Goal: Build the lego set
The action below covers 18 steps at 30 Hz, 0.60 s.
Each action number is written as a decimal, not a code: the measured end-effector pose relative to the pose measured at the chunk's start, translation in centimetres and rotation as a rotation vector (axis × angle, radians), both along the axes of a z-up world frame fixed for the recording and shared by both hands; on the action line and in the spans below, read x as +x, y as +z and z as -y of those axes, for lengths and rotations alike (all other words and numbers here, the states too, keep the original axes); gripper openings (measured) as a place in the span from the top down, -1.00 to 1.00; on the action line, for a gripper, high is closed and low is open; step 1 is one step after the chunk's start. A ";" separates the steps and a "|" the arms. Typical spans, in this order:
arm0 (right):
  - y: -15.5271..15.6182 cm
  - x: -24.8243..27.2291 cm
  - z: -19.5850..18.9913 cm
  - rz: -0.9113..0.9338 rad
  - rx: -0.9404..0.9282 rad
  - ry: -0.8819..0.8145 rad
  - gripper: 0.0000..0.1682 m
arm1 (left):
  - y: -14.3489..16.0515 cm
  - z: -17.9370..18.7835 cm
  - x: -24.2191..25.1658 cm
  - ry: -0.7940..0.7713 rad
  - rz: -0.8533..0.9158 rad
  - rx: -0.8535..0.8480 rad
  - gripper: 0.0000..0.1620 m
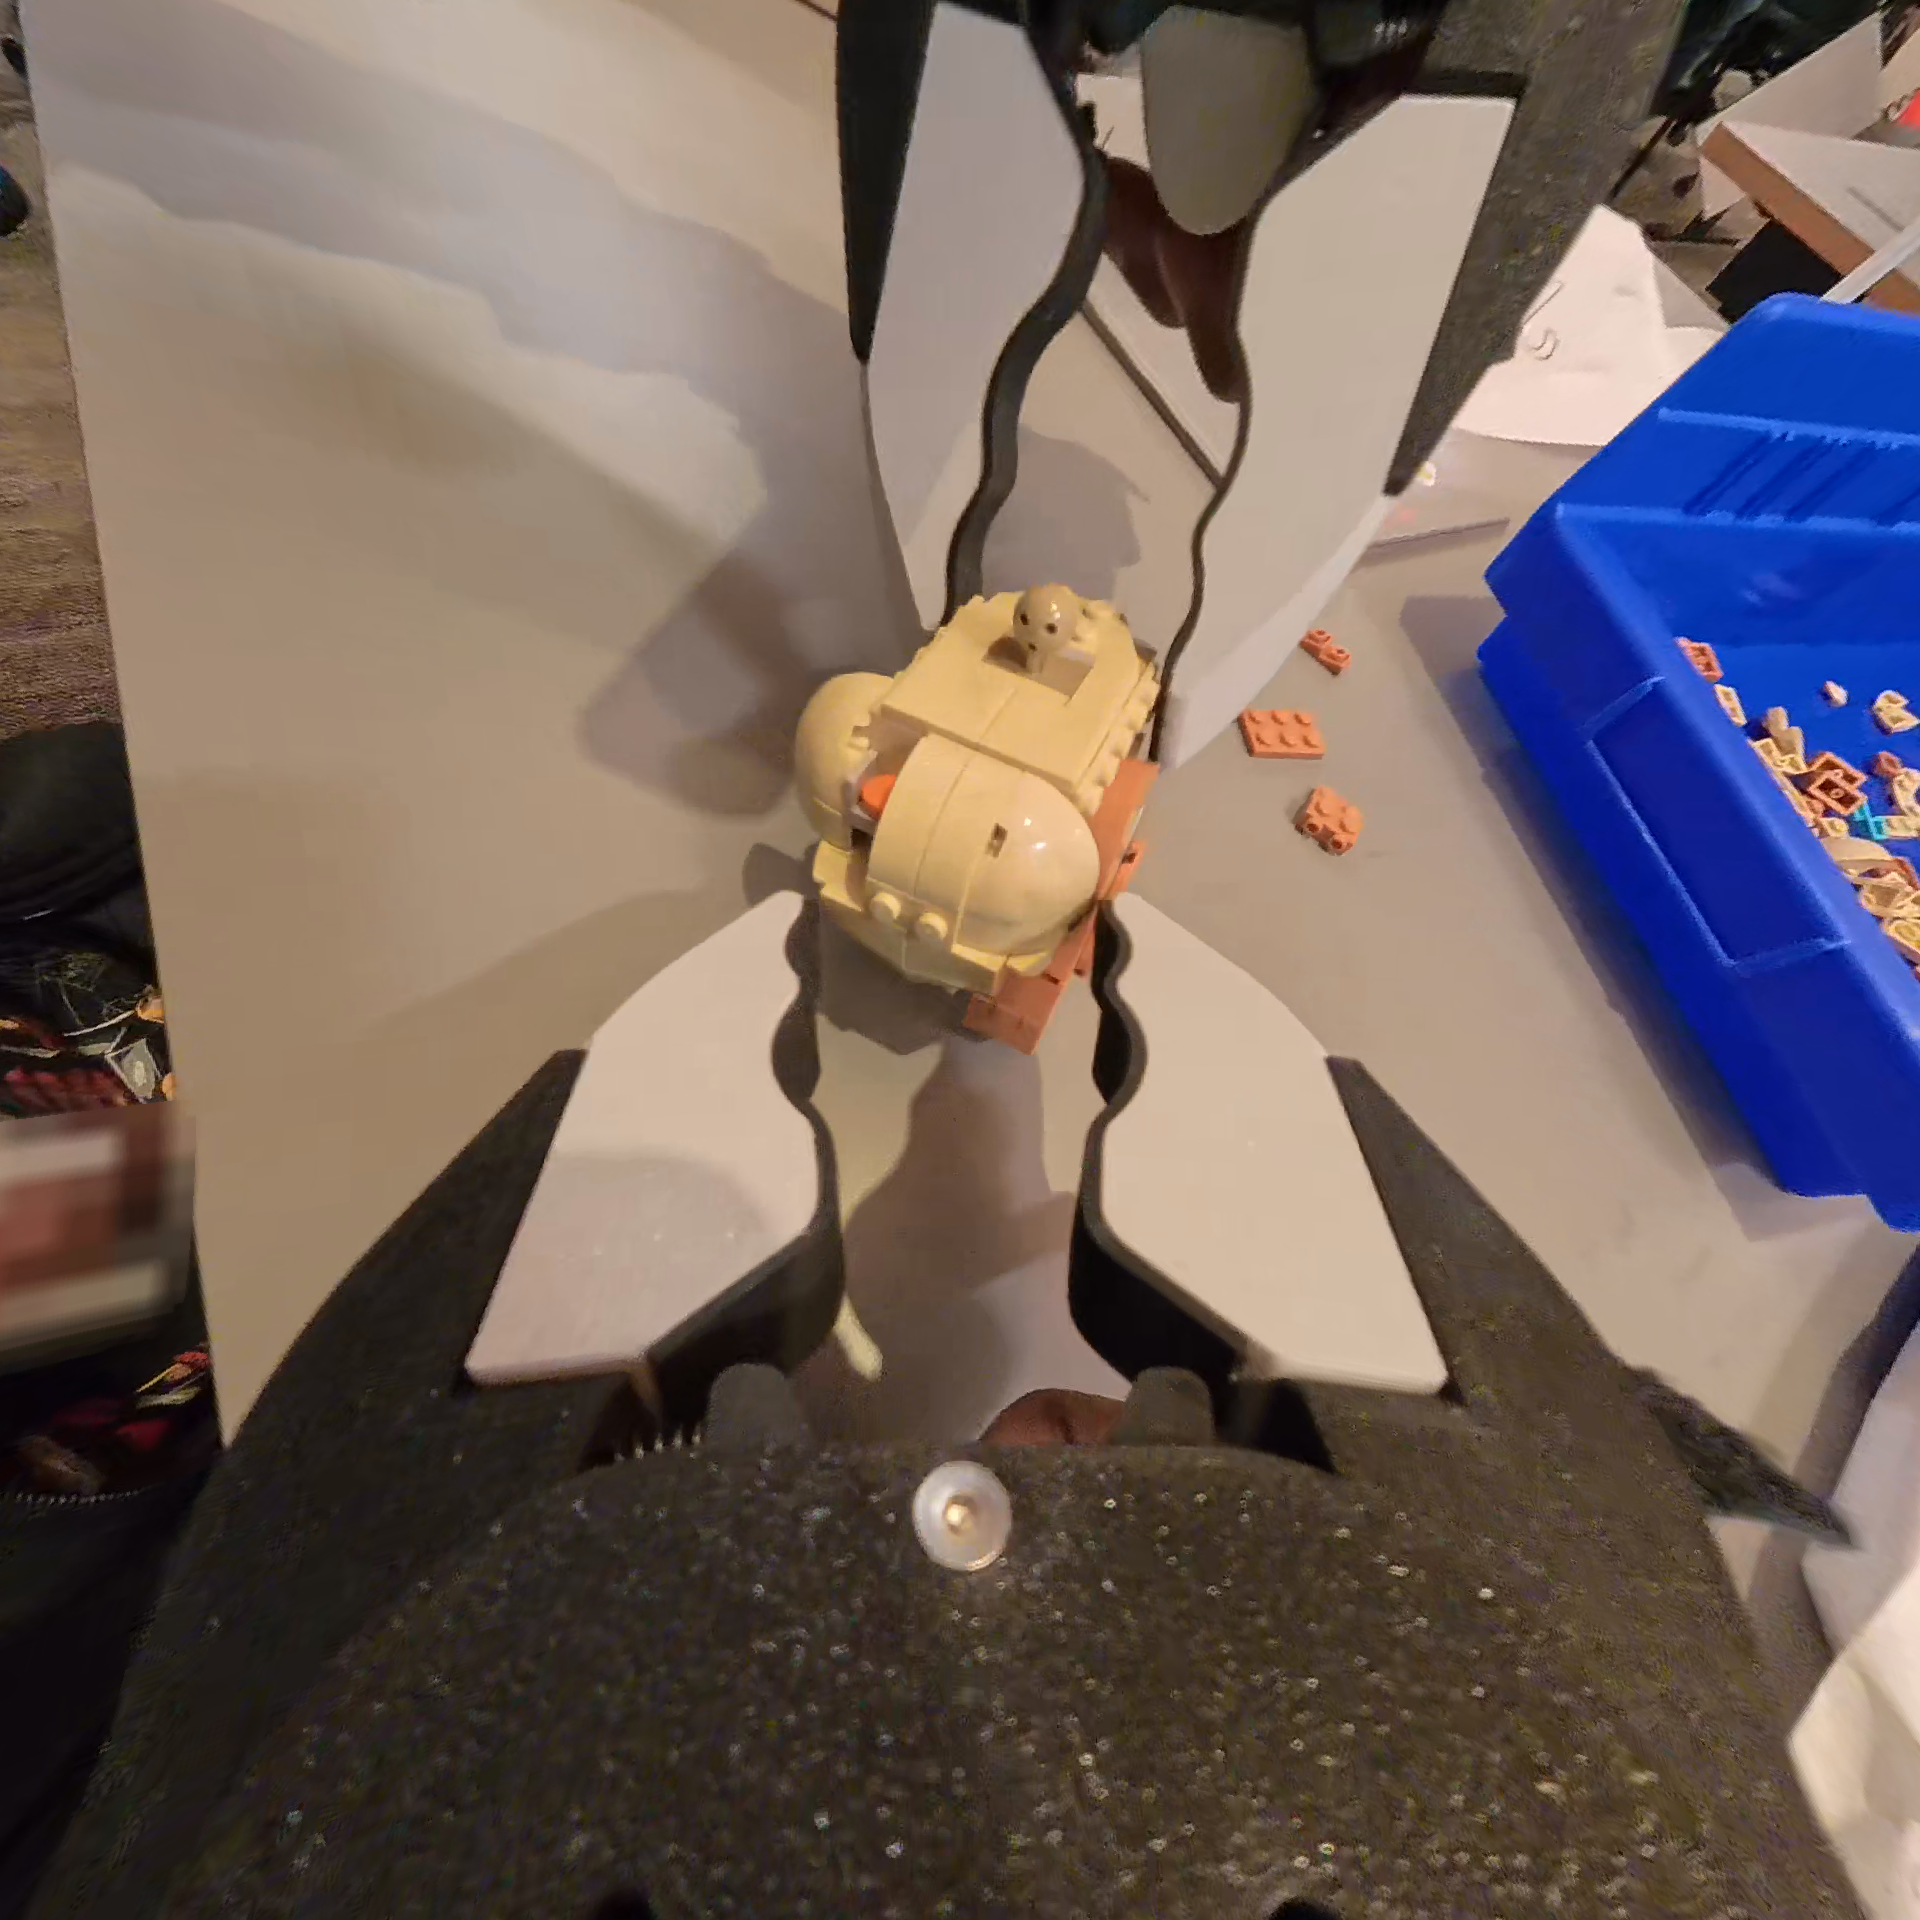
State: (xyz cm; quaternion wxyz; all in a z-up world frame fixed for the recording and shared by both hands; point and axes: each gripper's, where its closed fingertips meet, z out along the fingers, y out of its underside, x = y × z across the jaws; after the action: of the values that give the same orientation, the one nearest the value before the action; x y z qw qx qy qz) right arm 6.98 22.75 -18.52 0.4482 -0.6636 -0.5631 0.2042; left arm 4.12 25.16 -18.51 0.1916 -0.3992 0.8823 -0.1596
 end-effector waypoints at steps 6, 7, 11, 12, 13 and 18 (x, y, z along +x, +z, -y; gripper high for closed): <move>0.1 0.1 -0.5 -0.029 -0.066 -0.028 0.43 | 0.0 -0.4 0.2 0.038 0.034 -0.055 0.45; 0.1 0.1 -0.5 -0.036 -0.081 -0.034 0.43 | 0.0 -0.5 0.2 0.049 0.047 -0.061 0.45; 0.2 -0.1 -0.8 -0.057 -0.130 -0.060 0.43 | 0.1 -1.2 -0.4 0.134 0.115 -0.063 0.38; 0.2 -0.2 -0.9 -0.063 -0.142 -0.068 0.43 | 0.4 -1.5 -0.7 0.177 0.150 -0.057 0.34; 0.2 -0.2 -1.0 -0.069 -0.155 -0.077 0.43 | 0.8 -1.8 -1.0 0.234 0.198 -0.051 0.31; 0.4 -0.5 -1.6 -0.107 -0.207 -0.135 0.44 | 3.3 -1.2 -3.2 0.598 0.496 -0.176 0.40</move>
State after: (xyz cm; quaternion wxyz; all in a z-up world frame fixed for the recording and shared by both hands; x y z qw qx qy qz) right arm 6.46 24.34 -18.15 0.4196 -0.7308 -0.4684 0.2655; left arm 0.95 26.36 -15.17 0.4017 -0.6029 0.6371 -0.2632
